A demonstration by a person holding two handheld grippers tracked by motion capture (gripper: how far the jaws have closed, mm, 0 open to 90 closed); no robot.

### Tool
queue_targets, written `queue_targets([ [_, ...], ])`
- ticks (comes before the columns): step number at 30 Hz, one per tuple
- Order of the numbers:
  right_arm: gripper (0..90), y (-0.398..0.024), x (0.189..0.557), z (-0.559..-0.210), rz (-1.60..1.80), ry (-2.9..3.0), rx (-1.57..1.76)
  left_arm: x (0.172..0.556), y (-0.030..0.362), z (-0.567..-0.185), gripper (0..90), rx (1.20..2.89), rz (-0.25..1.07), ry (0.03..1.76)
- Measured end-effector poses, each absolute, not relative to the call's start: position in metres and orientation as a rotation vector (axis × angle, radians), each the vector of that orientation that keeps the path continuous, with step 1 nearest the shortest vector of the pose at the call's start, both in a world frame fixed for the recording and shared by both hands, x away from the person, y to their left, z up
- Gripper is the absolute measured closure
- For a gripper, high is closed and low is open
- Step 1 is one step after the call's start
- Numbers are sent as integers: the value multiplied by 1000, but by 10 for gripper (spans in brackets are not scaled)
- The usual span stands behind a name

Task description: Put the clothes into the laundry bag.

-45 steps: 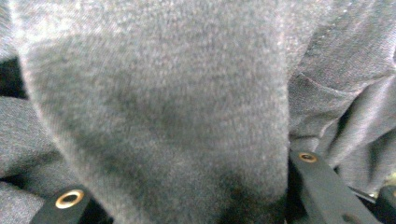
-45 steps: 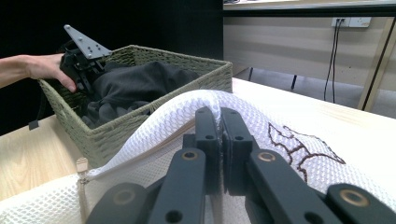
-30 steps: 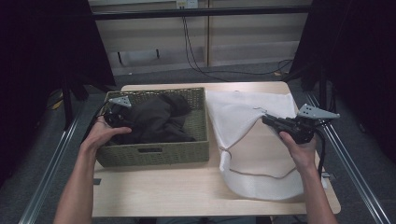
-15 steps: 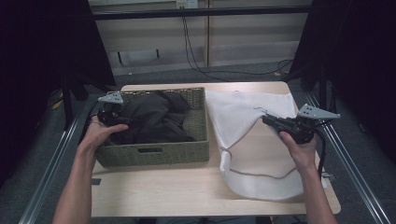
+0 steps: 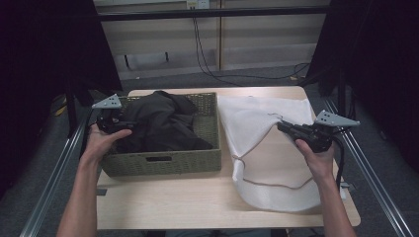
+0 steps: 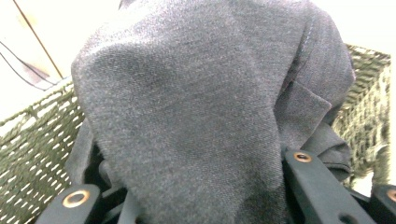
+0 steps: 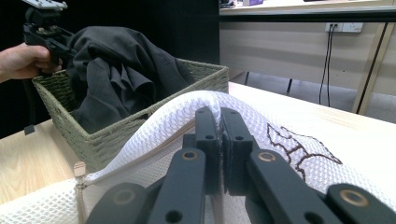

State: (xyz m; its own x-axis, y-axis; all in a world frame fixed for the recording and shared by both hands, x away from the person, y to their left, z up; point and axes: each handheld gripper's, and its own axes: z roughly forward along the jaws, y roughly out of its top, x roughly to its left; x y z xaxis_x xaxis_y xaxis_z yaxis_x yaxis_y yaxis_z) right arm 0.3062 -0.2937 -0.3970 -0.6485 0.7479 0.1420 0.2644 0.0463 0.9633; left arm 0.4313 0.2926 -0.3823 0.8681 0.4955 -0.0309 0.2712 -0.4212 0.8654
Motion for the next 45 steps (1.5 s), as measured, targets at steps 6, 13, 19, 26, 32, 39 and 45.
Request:
queue_targets([
  [6, 879, -293, 307, -397, 1638, 1929, 1021, 426, 291, -372, 664, 1996, 302, 538],
  [13, 879, -293, 307, -397, 1638, 1926, 1022, 421, 292, -360, 662, 1935, 325, 524],
  [19, 879, -293, 307, -397, 1638, 1927, 1021, 417, 291, -350, 662, 1850, 353, 537],
  [26, 879, -294, 306, -396, 1640, 1929, 1014, 413, 288, -340, 663, 1798, 382, 544],
  [32, 879, -293, 306, -396, 1640, 1928, 1017, 411, 291, -327, 661, 1749, 404, 563],
  [39, 879, -293, 306, -396, 1644, 1925, 1021, 408, 295, -310, 663, 1696, 444, 560],
  [45, 879, -293, 306, -396, 1641, 1930, 1014, 404, 296, -298, 664, 1678, 473, 554],
])
